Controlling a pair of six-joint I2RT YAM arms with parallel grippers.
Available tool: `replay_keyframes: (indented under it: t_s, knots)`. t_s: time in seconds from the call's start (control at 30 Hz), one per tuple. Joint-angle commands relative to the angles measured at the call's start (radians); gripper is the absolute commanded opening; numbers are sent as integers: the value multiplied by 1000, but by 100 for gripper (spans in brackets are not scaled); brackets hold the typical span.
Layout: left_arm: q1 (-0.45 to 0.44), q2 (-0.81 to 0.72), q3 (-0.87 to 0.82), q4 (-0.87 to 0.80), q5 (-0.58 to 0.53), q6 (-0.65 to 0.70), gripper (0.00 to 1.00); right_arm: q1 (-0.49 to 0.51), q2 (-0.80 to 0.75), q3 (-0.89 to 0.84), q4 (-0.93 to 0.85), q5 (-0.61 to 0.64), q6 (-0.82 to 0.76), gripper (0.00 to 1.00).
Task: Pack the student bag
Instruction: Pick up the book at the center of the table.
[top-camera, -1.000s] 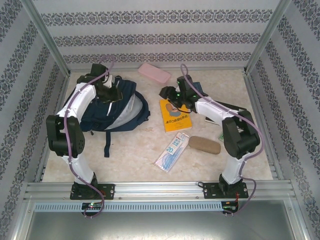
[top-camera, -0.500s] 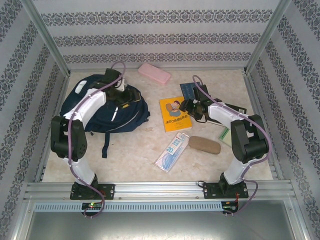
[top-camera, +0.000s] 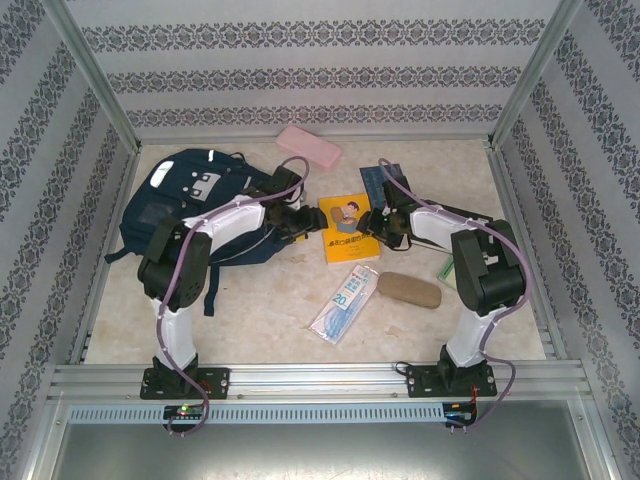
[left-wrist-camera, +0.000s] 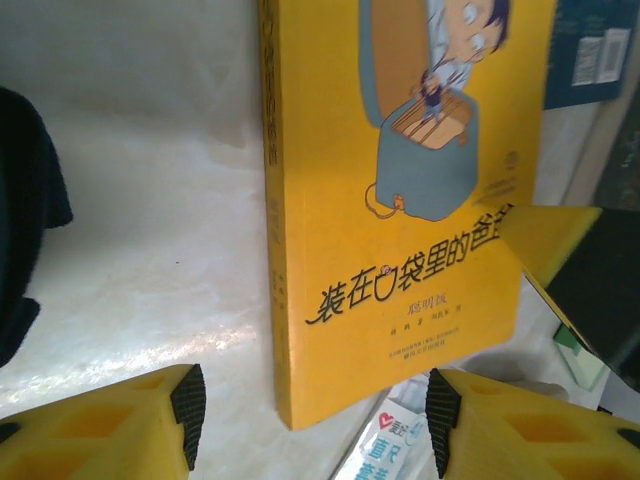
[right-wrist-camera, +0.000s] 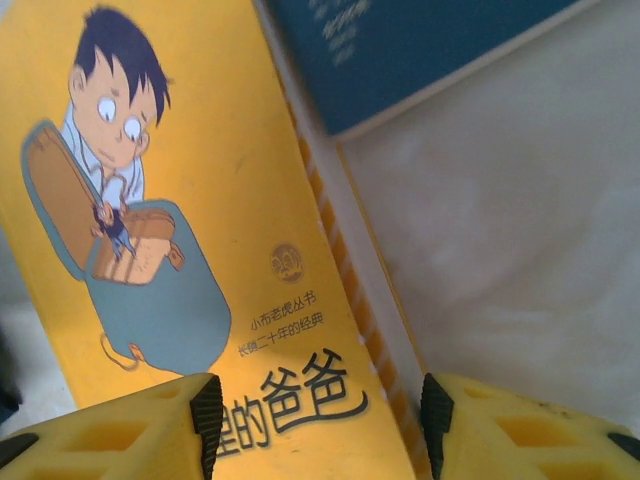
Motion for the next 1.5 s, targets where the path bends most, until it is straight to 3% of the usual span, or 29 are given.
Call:
replay_keyframes:
  t_s: [0.0, 0.5, 0.6, 0.73, 0.9, 1.1, 1.2, 1.27, 1.4, 1.47]
  knots:
    - [-15, 38, 14, 43, 8, -25, 61, 34, 23, 4, 20, -35, 3, 56]
    - [-28, 190, 85, 38, 61, -10, 56, 77, 81, 50, 4, -57, 4, 49]
    - [-31, 186, 63, 166, 176, -69, 53, 84, 87, 57, 1, -60, 6, 48]
    - [-30, 139, -20, 470, 330, -235, 51, 87, 87, 57, 5, -65, 11, 48]
    - [-28, 77, -101, 746, 405, -387, 48, 86, 78, 52, 9, -65, 15, 48]
    - [-26, 82, -97, 665, 401, -326, 47, 87, 65, 40, 15, -64, 21, 48]
    - [-26, 107, -48, 453, 346, -196, 44, 85, 53, 33, 16, -61, 21, 48]
    - [-25, 121, -48, 421, 328, -168, 44, 83, 46, 28, 16, -60, 21, 48]
    - [-21, 177, -128, 820, 421, -420, 43, 82, 43, 26, 16, -68, 23, 49]
    - [-21, 190, -132, 903, 427, -479, 42, 81, 40, 24, 16, -68, 23, 49]
